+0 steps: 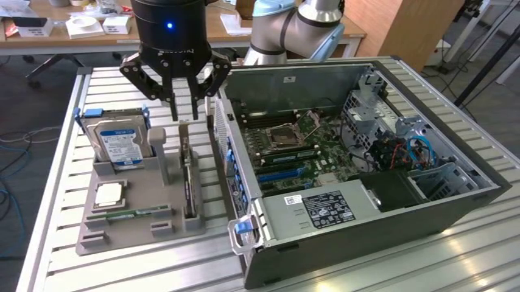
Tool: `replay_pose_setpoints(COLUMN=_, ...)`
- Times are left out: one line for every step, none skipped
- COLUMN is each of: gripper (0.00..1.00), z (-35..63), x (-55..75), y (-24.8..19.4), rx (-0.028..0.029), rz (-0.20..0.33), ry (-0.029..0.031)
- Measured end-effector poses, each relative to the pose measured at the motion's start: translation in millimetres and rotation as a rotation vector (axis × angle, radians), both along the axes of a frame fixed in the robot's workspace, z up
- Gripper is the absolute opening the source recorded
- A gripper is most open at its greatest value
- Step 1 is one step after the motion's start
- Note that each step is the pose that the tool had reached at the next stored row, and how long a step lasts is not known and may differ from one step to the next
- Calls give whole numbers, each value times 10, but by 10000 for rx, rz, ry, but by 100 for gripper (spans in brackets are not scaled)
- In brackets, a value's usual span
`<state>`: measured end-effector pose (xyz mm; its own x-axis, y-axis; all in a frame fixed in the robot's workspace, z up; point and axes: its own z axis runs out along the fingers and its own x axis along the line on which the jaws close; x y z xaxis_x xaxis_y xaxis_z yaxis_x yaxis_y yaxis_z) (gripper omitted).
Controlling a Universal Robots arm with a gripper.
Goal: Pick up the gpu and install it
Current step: 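Pick up the gpu and move the gpu toward the slot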
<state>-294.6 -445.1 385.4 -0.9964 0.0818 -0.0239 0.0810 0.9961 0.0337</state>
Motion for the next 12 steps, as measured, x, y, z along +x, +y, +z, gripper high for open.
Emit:
replay_pose_setpoints(gripper=36, z=0, x=0, y=0, rx=0, rz=0, ry=0)
replay_pose_setpoints(gripper=36, z=0, x=0, y=0, rx=0, rz=0, ry=0)
replay_pose_setpoints(gripper=36, z=-3, x=0, y=0, rx=0, rz=0, ry=0)
replay_pose_setpoints(gripper=36, z=-15, x=-1, y=0, rx=1, rz=0, ry=-1)
replay_pose_setpoints(gripper=36, z=-32, x=-1, y=0, rx=3, rz=0, ry=0)
replay_pose_setpoints(gripper=36, z=-49, x=0, y=0, rx=4, rz=-1, ry=0)
replay_pose_setpoints(gripper=36, z=-60, x=-1, y=0, rx=3, rz=-1, ry=1)
replay_pose_setpoints(gripper=36, z=-65, x=0, y=0, rx=4, rz=-1, ry=1)
replay_pose_setpoints(gripper=36, z=-68, x=0, y=0, rx=2, rz=-1, ry=2)
replay_pose_setpoints(gripper=36, z=-69, x=0, y=0, rx=2, rz=-1, ry=3)
replay_pose_setpoints(gripper=36, z=-71, x=0, y=0, rx=3, rz=0, ry=2)
replay_pose_setpoints(gripper=36, z=-72, x=0, y=0, rx=4, rz=-1, ry=1)
